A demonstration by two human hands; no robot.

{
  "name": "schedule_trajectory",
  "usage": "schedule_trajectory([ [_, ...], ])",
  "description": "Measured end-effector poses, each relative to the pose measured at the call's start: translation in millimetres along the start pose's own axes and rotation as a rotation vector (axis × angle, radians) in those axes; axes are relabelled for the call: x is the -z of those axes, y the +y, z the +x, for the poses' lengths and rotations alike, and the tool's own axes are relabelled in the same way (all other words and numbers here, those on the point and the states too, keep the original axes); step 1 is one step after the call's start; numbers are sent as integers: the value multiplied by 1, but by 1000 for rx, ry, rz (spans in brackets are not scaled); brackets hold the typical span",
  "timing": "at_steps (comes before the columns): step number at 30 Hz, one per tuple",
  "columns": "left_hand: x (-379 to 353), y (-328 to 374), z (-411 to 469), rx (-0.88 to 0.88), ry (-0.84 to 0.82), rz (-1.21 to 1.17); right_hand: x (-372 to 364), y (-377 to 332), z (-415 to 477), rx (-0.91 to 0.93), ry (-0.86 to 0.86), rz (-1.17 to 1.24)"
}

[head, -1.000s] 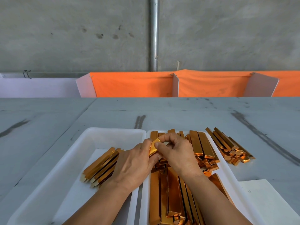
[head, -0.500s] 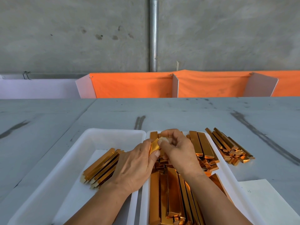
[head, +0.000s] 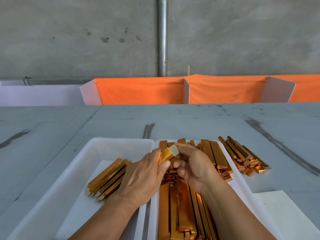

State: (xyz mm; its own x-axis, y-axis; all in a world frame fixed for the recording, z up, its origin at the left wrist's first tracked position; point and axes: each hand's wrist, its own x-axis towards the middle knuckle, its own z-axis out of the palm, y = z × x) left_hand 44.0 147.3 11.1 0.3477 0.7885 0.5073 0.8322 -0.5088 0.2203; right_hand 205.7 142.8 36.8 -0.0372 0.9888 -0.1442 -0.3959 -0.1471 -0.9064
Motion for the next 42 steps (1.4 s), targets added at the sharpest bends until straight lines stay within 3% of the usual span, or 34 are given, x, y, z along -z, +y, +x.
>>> schedule_trajectory([
  [7,2,1,0,2,1,14,1,2,0,12,-39,-65],
  [21,0,1,-1,-10,20,-54,-3,6,-1,228,58,-258],
  [33,0,1,-1,-11,26,-74,-4,6,-3,306,76,-409],
  [42,-1,0,-1,-26,-3,-102,-5,6,-4,298,117,-377],
])
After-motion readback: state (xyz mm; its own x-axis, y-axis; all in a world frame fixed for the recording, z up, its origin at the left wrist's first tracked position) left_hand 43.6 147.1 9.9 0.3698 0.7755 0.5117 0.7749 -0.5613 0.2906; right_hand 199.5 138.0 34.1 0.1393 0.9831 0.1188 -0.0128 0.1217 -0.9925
